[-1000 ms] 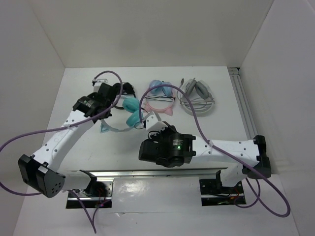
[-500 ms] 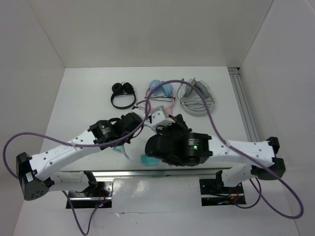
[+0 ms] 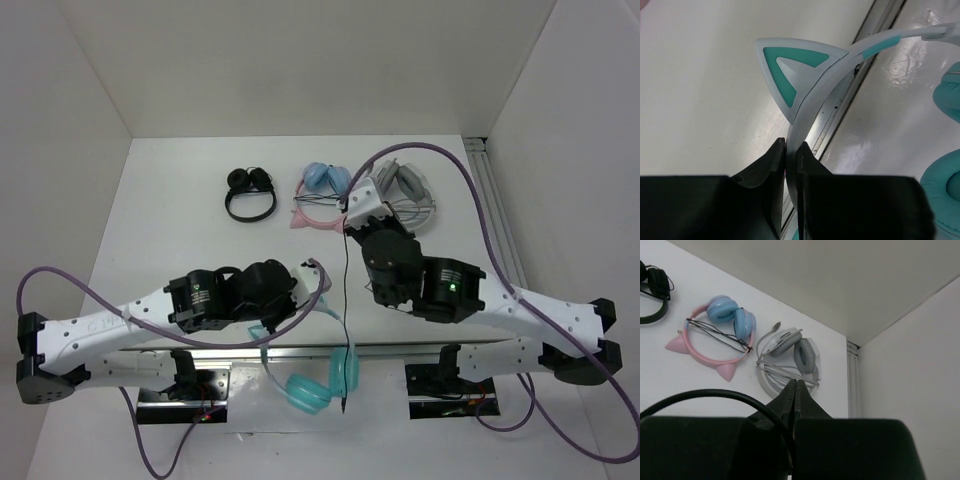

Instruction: Wrap the headphones

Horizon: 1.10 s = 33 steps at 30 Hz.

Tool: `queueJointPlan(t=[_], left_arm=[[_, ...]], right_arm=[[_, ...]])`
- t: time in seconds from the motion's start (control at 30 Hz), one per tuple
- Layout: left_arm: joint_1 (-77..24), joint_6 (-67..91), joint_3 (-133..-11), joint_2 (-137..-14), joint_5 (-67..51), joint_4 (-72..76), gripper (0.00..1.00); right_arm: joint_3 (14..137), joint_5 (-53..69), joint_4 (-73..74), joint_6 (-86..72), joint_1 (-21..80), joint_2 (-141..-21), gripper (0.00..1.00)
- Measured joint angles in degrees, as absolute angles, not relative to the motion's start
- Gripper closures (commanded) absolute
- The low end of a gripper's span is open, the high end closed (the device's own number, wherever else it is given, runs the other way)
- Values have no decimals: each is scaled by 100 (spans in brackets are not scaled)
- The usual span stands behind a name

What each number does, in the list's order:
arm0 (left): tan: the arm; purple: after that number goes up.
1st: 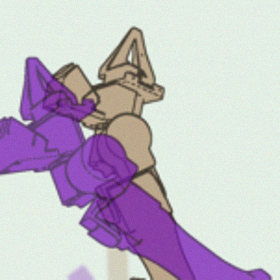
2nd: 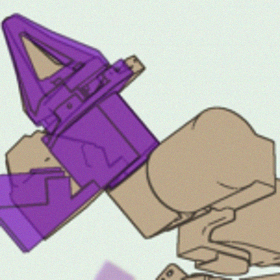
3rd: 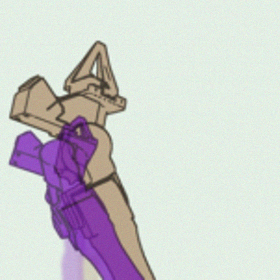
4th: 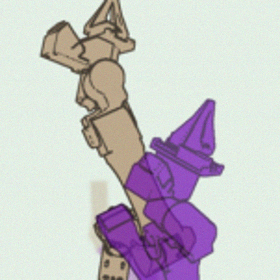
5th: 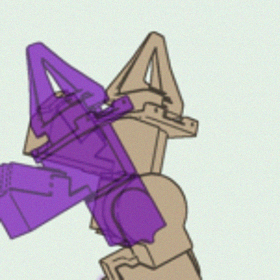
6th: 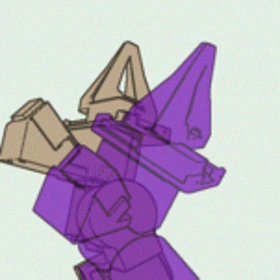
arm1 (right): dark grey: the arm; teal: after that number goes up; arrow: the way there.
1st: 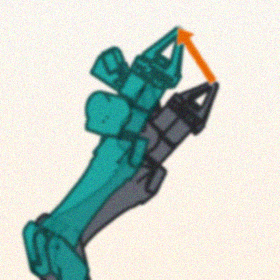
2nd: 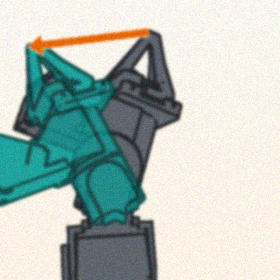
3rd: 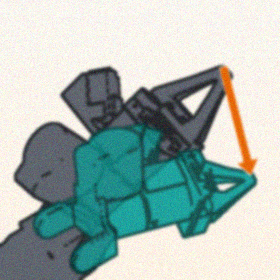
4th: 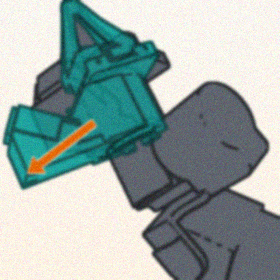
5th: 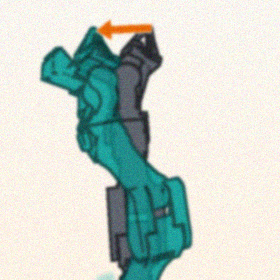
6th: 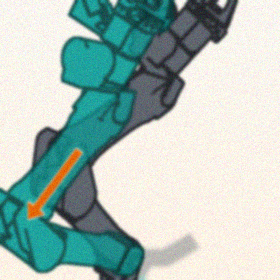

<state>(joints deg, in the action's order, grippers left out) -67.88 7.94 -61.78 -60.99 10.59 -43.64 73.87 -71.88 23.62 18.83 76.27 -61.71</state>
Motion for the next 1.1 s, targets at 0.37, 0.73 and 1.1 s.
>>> queueJointPlan(t=[0.37, 0.73, 1.1], left_arm=[[-6796, 687, -6254, -6099, 325, -4324, 100], [-6790, 646, -7124, -4873, 287, -4233, 100], [-6781, 845, -7234, -4689, 701, -4418, 100]], right_arm=[[7183, -6128, 2331, 1608, 6464, -6912, 100], [7133, -5015, 2408, 976, 5382, -7612, 100], [7050, -4466, 2340, 663, 5011, -7642, 100]])
